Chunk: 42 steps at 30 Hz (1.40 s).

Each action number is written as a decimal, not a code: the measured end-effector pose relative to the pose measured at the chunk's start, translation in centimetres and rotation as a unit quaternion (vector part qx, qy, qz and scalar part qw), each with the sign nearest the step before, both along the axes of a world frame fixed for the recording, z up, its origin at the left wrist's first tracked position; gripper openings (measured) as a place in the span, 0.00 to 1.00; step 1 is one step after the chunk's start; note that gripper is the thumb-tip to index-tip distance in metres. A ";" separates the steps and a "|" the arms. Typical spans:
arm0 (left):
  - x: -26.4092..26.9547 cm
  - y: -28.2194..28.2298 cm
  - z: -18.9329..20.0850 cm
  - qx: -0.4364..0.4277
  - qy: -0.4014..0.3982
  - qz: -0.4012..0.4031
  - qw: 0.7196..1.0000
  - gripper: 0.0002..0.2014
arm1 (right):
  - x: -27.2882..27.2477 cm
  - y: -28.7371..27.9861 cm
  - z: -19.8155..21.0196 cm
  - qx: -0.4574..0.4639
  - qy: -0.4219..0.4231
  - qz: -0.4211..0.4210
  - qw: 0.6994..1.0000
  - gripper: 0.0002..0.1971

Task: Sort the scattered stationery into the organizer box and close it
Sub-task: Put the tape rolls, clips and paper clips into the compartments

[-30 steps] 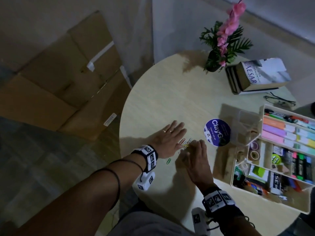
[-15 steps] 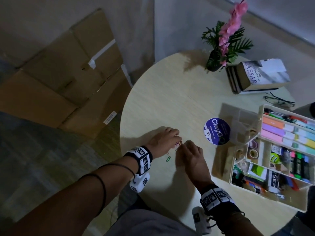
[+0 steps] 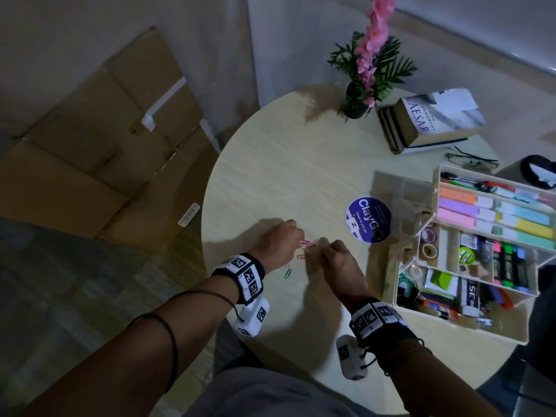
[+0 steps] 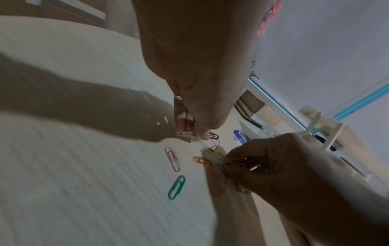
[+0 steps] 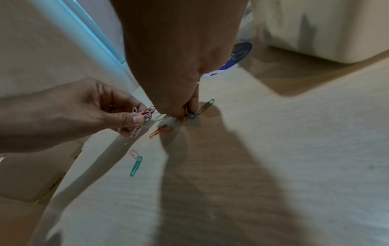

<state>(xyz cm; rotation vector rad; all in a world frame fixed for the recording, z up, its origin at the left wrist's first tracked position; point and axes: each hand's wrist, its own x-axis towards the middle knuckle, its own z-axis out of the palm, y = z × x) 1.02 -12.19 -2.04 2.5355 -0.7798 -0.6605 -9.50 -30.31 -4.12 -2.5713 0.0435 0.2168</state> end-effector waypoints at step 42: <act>-8.0 -17.3 10.9 -0.217 0.075 0.106 0.967 0.02 | -6.9 -18.9 11.6 0.093 -0.099 -0.327 0.935 0.07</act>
